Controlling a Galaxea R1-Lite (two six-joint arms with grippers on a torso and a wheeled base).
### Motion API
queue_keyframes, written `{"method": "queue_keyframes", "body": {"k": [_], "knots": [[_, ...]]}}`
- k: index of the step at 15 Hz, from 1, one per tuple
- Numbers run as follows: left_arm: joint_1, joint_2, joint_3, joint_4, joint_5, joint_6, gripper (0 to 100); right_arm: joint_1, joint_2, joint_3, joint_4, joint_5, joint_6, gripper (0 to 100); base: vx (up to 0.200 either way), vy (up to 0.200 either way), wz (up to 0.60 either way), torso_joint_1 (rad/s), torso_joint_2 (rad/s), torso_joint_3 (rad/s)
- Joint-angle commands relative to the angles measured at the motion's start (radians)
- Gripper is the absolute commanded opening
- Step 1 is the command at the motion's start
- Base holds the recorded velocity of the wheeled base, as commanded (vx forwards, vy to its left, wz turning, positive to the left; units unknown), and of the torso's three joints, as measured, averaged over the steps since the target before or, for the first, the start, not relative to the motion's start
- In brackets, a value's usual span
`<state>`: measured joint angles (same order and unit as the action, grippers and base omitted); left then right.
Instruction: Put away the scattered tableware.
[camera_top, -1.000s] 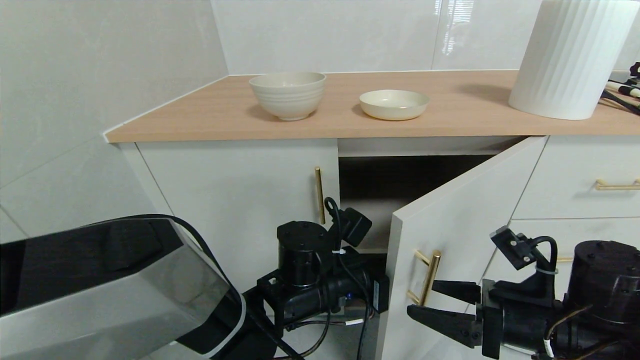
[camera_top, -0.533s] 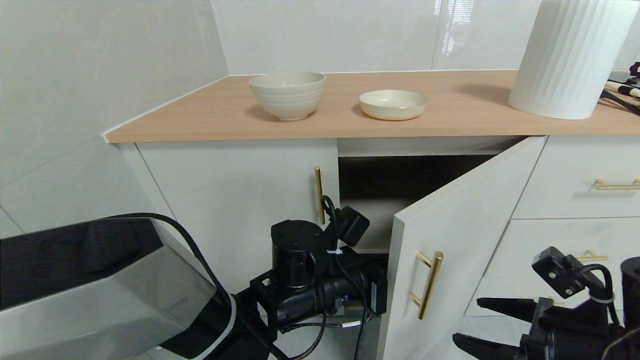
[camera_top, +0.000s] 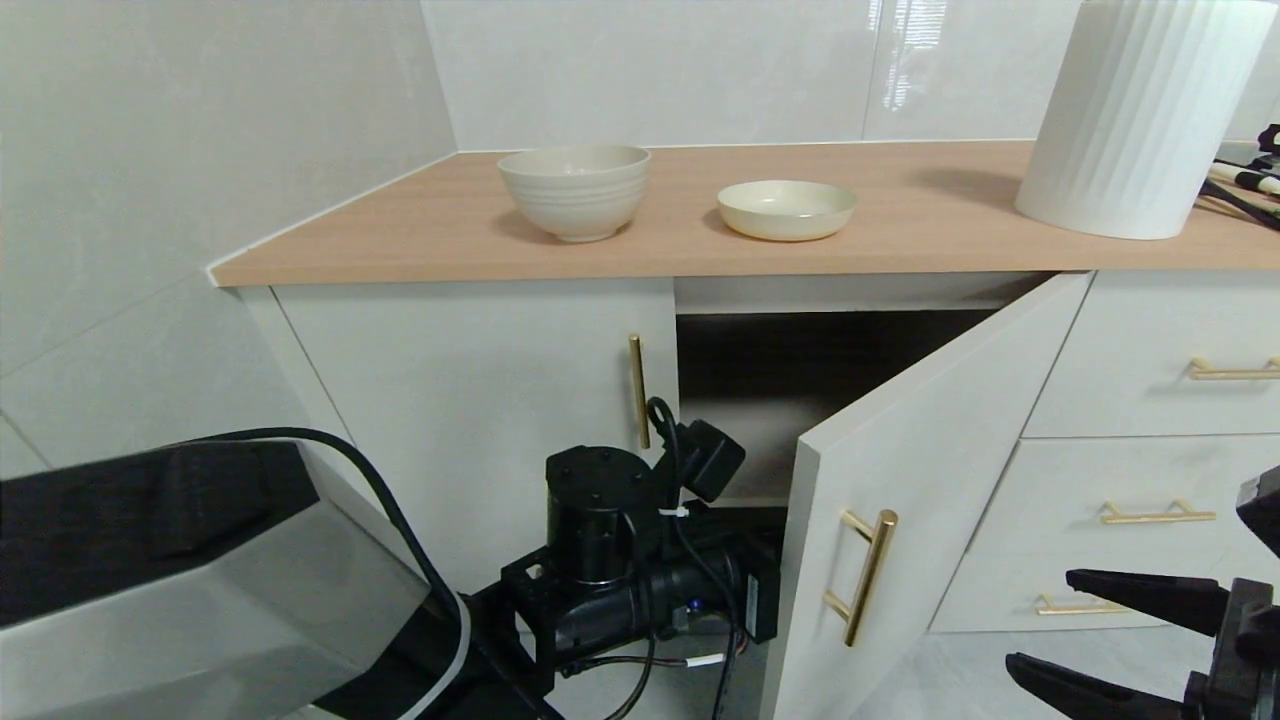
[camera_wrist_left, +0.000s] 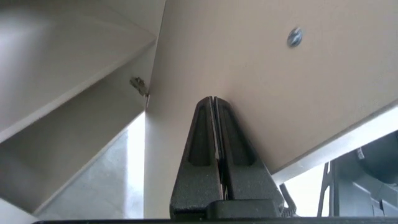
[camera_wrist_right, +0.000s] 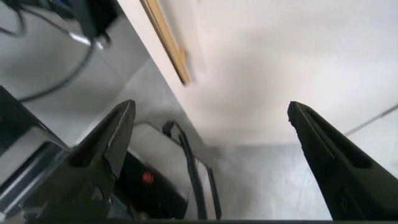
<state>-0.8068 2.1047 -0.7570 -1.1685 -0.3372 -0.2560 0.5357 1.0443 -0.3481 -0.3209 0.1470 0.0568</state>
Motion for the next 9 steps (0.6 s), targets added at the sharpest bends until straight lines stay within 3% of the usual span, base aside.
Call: {"method": "queue_keyframes", "body": {"k": [1,5,8,9], "knots": [[-0.002,-0.003,0.001,0.007,0.0,0.0,0,0.003,-0.036,-0.005,0.0,0.0,0.0,100,0.0,0.0,0.0,0.0,0.0,0.0],[-0.031,0.001,0.001,0.047,0.0,0.0,0,0.004,-0.07,-0.006,0.032,0.0,0.0,100,0.0,0.0,0.0,0.0,0.0,0.0],[-0.037,0.014,-0.022,0.066,-0.005,0.0,0,0.004,-0.087,-0.006,0.042,0.003,-0.002,100,-0.2,0.0,0.0,0.009,0.0,0.002],[-0.046,0.024,-0.038,0.073,-0.005,0.0,0,0.004,-0.092,-0.008,0.042,0.003,-0.002,100,0.0,0.0,0.0,0.0,0.0,0.0]]}}
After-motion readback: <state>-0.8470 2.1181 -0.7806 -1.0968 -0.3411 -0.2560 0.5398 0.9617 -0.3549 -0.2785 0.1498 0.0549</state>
